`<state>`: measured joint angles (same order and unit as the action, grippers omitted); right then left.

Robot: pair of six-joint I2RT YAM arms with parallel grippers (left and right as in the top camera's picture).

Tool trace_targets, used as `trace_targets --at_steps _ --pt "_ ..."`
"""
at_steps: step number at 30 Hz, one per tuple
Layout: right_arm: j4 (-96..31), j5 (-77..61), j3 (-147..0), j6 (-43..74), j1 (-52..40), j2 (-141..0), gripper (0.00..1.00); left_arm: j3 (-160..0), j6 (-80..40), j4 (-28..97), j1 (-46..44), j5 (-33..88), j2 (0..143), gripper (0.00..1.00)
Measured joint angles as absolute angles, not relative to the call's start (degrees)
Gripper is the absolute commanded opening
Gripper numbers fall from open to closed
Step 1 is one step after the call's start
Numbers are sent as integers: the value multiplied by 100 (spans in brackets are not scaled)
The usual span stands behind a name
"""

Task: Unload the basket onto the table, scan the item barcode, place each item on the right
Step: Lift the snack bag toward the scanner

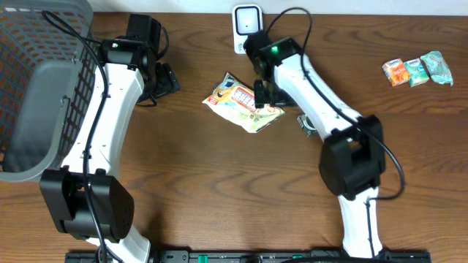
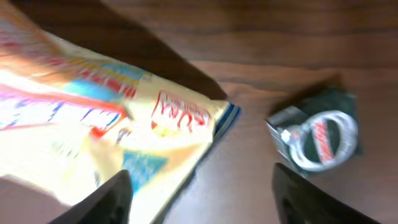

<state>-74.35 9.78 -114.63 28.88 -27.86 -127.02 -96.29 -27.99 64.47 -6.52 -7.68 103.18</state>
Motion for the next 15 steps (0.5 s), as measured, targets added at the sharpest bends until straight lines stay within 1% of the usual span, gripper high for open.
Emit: trace_targets --at_steps 1,2,4,5,6,9,12,15 --pt "-7419 1000 -11463 2875 -2805 -12586 48 -9629 -2799 6445 -652 -768 10318 98" --pt "-7323 1017 -11463 2845 -2853 -12411 32 -9629 -2799 6445 -652 -768 10318 98" --pt "-6984 1028 -11463 2834 -2961 -12204 6 -9629 -2799 6445 -652 -770 10318 98" --pt "-6692 1013 -11463 2825 -3022 -12151 1 -9629 -2799 6445 -652 -768 10318 98" --pt "-6287 982 -11469 2832 -3105 -12134 1 -9629 -2797 6445 -652 -768 10318 98" --pt "-5688 913 -11467 2923 -3216 -12184 1 -9629 -2799 6442 -652 -768 10318 98" --pt "-5245 854 -11467 3181 -3229 -12320 1 -9629 -2799 6445 -652 -768 10318 98" --pt "-5092 683 -11467 3319 -3218 -12560 1 -9629 -2799 6445 -652 -770 10318 98"
